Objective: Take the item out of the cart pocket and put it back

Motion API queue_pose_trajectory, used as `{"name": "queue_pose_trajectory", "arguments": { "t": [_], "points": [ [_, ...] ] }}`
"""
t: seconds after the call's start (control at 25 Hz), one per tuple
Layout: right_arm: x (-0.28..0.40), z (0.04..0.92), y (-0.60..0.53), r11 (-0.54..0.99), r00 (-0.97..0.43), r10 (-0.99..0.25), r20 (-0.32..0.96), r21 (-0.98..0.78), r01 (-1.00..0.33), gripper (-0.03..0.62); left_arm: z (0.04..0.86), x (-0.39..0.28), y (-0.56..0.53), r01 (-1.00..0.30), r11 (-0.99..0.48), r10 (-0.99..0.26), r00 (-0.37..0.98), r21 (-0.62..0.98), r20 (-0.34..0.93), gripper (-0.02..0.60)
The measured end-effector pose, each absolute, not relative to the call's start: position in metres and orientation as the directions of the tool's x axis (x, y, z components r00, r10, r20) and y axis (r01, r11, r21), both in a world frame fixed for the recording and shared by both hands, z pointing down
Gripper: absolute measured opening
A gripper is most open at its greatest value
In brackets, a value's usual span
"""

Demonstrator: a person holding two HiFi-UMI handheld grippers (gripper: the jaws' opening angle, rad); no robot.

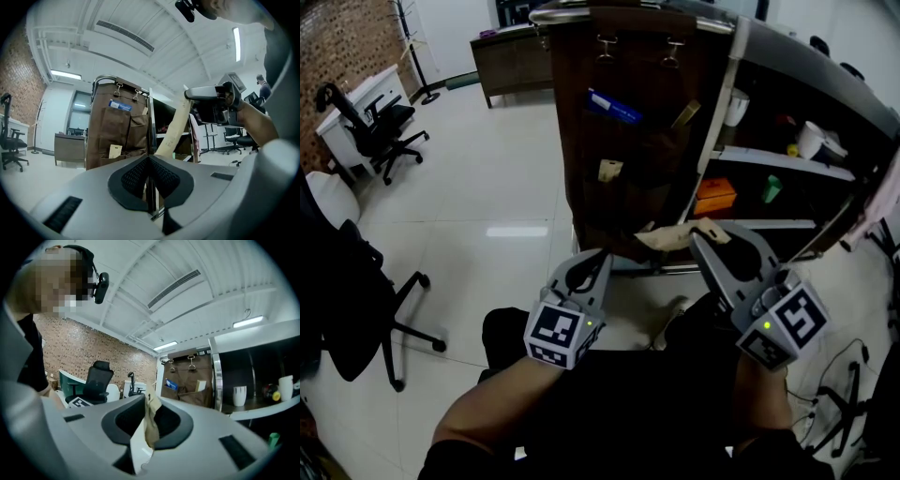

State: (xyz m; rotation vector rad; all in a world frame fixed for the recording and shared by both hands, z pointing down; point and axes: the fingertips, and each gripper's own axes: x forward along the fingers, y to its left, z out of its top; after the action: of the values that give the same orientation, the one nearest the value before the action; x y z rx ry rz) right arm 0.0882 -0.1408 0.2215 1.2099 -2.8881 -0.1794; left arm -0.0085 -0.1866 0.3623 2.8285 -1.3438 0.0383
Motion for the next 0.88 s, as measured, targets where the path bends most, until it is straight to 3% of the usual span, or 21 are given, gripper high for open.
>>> {"name": "queue_pose_trajectory", "arguments": {
  "t": [0.6, 0.88],
  "points": [
    [0.071, 0.35, -0.156, 0.69, -0.692, -0.704, 0.163, -0.074, -0.72, 0.069, 0.361, -0.007, -0.183, -0.767, -0.642, -0.767, 0.642, 0.01, 0.018, 0.0],
    [0.068, 0.371, -0.16, 0.692, -0.694, -0.693, 0.197, -0.093, -0.716, 0.069, 0.357, -0.003, -0.18, -0.755, -0.655, -0.756, 0.655, -0.014, 0.009, 0.0]
  ]
}}
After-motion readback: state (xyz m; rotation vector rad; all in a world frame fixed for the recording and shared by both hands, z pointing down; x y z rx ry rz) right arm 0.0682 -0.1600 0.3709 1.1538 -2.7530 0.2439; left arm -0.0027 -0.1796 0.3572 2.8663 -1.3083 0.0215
